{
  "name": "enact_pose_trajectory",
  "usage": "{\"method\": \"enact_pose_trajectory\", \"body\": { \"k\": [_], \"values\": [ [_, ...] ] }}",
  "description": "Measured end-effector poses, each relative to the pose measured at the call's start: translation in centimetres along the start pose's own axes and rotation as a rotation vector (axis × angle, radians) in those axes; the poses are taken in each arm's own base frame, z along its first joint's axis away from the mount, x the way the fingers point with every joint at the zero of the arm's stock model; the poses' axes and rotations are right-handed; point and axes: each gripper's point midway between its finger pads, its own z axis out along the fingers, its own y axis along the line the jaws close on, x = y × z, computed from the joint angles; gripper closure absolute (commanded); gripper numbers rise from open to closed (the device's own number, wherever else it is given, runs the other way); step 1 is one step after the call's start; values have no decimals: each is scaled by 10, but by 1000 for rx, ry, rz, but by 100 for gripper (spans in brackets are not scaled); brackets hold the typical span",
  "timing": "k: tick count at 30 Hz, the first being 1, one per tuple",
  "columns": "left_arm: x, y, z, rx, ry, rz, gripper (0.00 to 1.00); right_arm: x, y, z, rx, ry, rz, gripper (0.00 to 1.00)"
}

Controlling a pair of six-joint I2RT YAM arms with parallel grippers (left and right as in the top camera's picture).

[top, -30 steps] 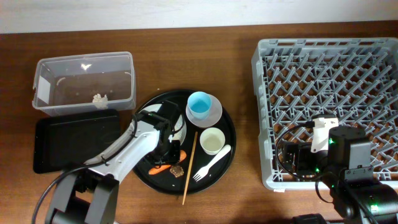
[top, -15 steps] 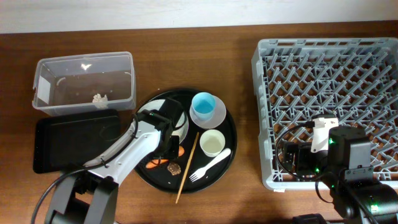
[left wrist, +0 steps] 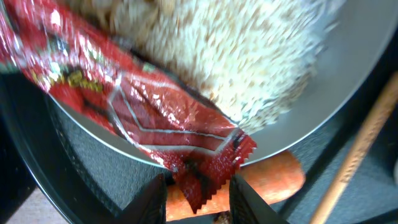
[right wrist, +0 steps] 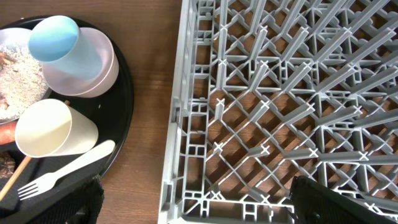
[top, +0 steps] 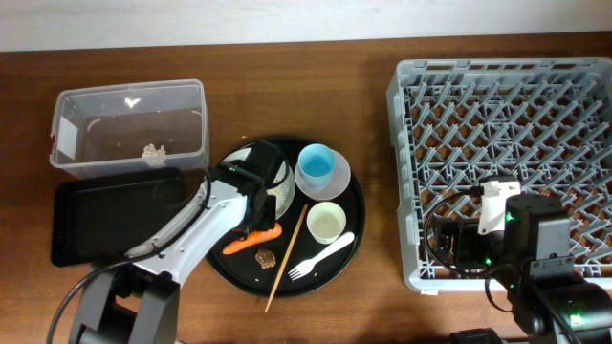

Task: Sort waste into correct bins and load items into the dishwasher rack
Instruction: 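Carry the wrapper left and drop it into the clear bin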

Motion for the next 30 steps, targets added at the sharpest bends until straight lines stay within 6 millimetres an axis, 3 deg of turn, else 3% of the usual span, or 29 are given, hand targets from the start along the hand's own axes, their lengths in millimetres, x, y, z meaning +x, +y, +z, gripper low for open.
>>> {"method": "enact_pose_trajectory", "body": {
  "k": [4,9,13,20,25,30],
  "values": [
    [-10,-3,-10,9,-22,-2,51,0,0,0,0,1,0,1],
    [-11,-3,-14,12,-16,-21,47,1,0,0,0,2,0,1],
    [-17,-1,-14,24,-32,-131,46,1,0,0,0,2,0,1],
    [-44,16,-12,57,-104,-415,47,1,0,0,1,3,0,1],
    [-63,17,-14,89,-172,-493,47,1,0,0,0,2,0,1],
    [-59,18,2,56,-136,-499,47,1,0,0,0,5,0,1]
  ]
}}
